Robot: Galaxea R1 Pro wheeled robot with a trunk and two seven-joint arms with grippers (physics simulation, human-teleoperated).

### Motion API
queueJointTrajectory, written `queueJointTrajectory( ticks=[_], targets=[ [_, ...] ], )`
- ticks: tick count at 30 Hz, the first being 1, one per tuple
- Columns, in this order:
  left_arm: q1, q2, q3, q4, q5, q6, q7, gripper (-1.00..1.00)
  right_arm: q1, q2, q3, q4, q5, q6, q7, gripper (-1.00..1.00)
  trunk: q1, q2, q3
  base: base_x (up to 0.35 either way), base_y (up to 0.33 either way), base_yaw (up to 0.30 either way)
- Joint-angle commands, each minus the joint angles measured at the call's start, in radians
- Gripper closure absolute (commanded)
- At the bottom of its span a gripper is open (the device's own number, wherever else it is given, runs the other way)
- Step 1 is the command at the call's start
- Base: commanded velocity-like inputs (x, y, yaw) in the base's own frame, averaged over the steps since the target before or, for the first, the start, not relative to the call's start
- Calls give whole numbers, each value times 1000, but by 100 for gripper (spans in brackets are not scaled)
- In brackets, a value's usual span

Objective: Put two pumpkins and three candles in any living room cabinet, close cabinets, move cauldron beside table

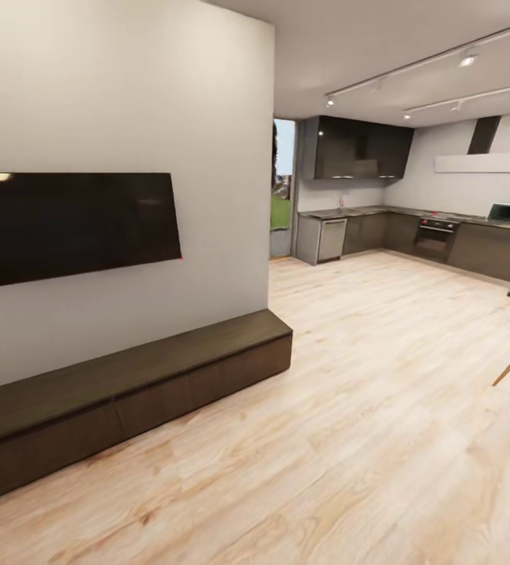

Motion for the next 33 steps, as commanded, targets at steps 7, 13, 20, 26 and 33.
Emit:
queueJointTrajectory(
  ticks=[7,13,20,26,33],
  targets=[
    [0,-1,5,-2,3,6,4,-100,-1,0,1,-2,5,6,0,-100,1,-1,-1,168,-83,17],
    [0,-1,5,-2,3,7,4,-100,-1,0,2,-2,6,6,0,-100,1,-1,-1,51,-10,1],
    [0,-1,5,-2,3,6,4,-100,-1,0,2,-2,6,7,0,-100,1,-1,-1,258,0,0],
    [0,-1,5,-2,3,7,4,-100,0,0,2,-2,6,7,0,-100,1,-1,-1,57,0,0],
    [0,-1,5,-2,3,7,4,-100,0,-1,2,-2,6,6,0,-100,1,-1,-1,23,0,0]
  ],
)
